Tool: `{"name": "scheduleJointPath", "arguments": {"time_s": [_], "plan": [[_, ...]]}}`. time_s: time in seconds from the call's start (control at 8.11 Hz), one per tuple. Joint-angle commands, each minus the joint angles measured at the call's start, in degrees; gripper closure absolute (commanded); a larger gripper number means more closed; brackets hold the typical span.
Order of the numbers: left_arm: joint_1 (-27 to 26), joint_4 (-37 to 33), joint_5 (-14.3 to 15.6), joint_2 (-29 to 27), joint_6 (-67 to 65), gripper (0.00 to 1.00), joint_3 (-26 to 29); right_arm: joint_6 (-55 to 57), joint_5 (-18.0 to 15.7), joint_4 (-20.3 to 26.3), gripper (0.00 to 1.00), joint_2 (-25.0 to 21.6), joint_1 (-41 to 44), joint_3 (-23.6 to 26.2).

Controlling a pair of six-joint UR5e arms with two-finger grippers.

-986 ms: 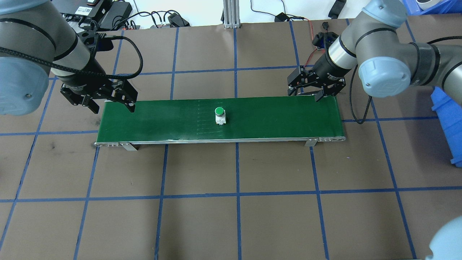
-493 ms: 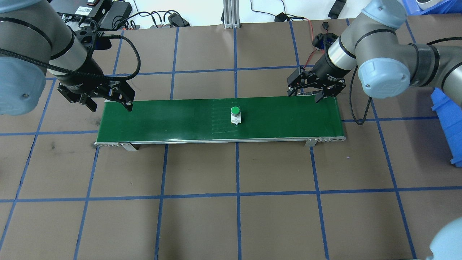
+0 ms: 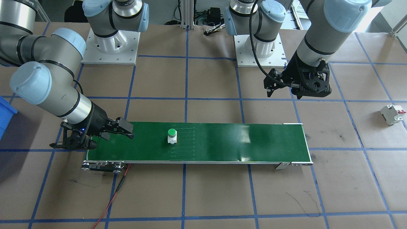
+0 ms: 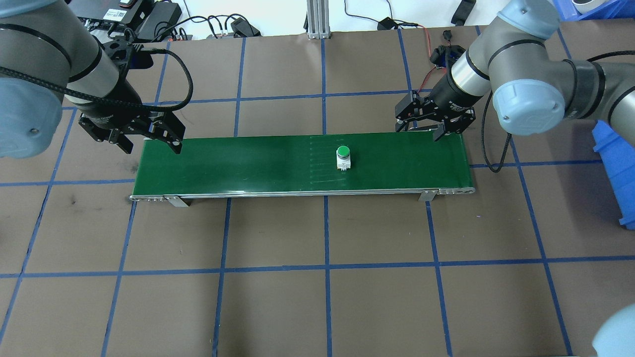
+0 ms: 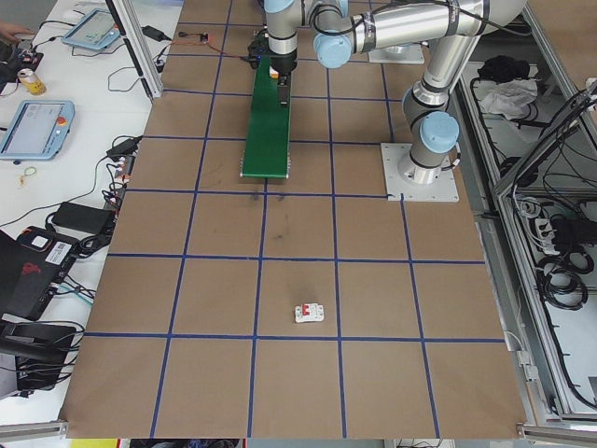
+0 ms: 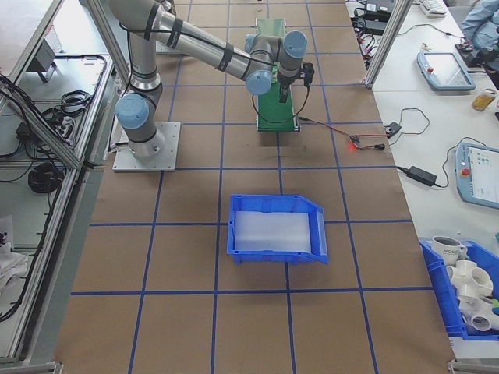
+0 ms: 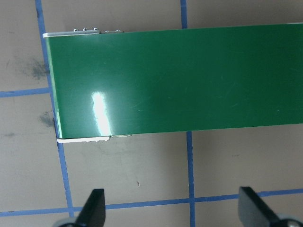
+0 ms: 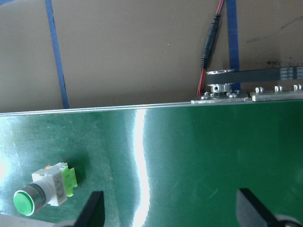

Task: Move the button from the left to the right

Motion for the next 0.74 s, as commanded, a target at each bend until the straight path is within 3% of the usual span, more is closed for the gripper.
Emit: {"name": "scheduleJointPath", "arguments": {"time_s": [0.0, 0.62], "plan": [[0.02, -0.03, 0.02, 0.00, 0.27, 0.00, -0.02, -0.30, -0.30, 1.75, 0.02, -0.98, 0.56, 0.09], [0.28, 0.41, -0.25, -0.53, 0.19, 0.00, -0.02, 1.27, -1.53, 0.88, 0.06, -0.81, 3.99, 0.53]]}}
